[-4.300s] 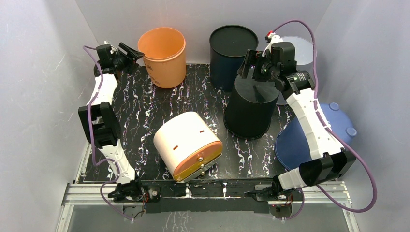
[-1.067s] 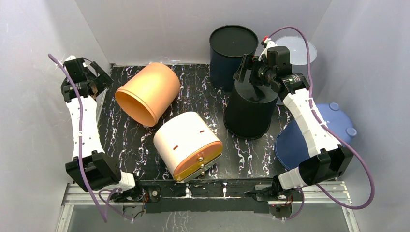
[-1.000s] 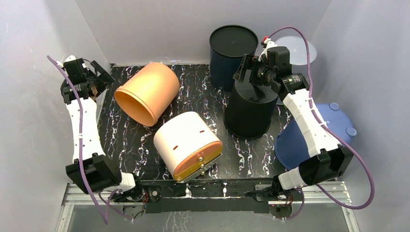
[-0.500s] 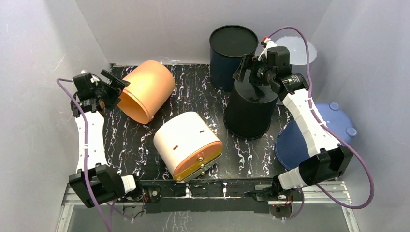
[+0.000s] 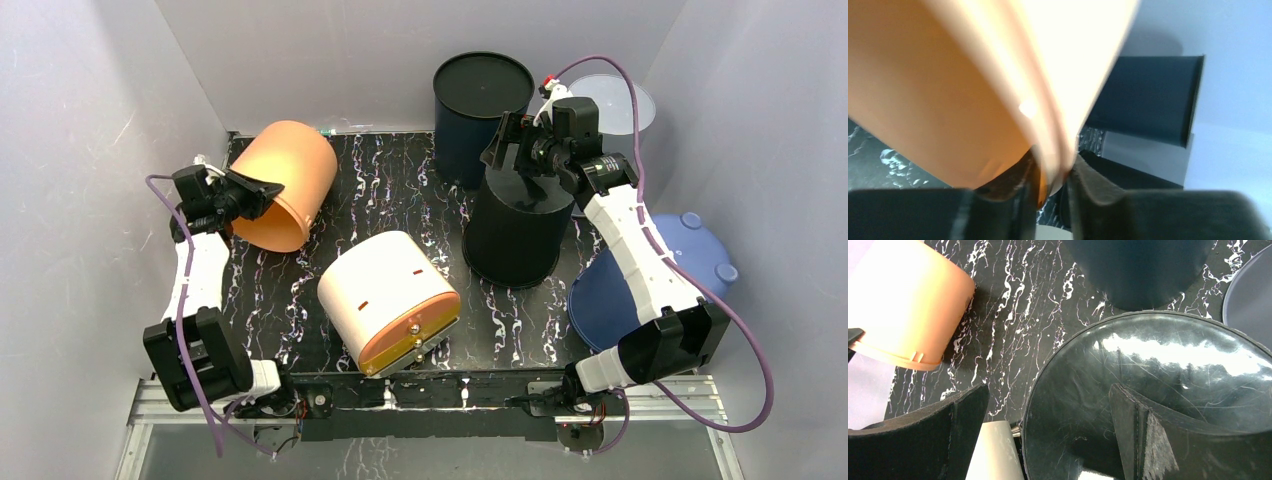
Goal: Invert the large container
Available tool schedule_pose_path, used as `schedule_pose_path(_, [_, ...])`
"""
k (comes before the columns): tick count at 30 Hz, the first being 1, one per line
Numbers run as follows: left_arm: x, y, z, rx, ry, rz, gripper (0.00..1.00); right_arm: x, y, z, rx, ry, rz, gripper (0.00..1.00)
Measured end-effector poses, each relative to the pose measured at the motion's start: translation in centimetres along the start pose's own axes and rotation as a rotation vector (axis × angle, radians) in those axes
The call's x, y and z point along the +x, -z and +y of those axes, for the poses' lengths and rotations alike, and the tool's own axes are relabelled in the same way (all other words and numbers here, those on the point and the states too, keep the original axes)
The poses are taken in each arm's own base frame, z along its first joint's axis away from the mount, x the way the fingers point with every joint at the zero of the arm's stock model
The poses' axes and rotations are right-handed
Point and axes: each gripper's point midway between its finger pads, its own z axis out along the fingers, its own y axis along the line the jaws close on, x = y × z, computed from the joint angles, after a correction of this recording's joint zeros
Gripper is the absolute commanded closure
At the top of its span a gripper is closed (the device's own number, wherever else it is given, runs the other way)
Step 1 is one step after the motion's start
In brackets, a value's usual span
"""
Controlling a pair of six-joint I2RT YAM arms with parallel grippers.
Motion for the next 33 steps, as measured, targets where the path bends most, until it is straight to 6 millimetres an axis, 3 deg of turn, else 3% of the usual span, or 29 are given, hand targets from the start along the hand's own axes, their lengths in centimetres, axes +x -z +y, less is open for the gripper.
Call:
schedule_pose_path(8, [-0.5,-0.4,-2.3,0.094,-0.017,0.008,1.00,0.0,-0.1,0.4,-0.023,-0.002,0.001,0.10])
schedule_pose_path(12, [-0.3,-2.3,-5.3,0.196,-0.033,0.056,1.00,0.0,-0.1,0.4,-0.026,-0.004,0.002,0.10])
schedule_pose_path(17, [3.0,-6.3,-10.8,0.402,-0.008,0.249,1.00,0.0,-0.1,0.7,-0.035,-0.015,0.003,0.09])
schedule_pose_path(22, [6.6,-8.7,-13.9,0.594,0.116,0.400,1.00,0.1,-0.1,0.8,-0.042,-0.022,0.005,0.09])
schedule_pose_path(26, [6.7,-8.6,-14.0,0.725,0.220,0.436,1.00,0.1,0.0,0.8,-0.040,-0.021,0.005,0.09])
schedule_pose_path(33, [5.5,-7.1,-10.1,0.745,0.357,0.448,1.00,0.2,0.1,0.8,-0.039,-0.017,0.009,0.08])
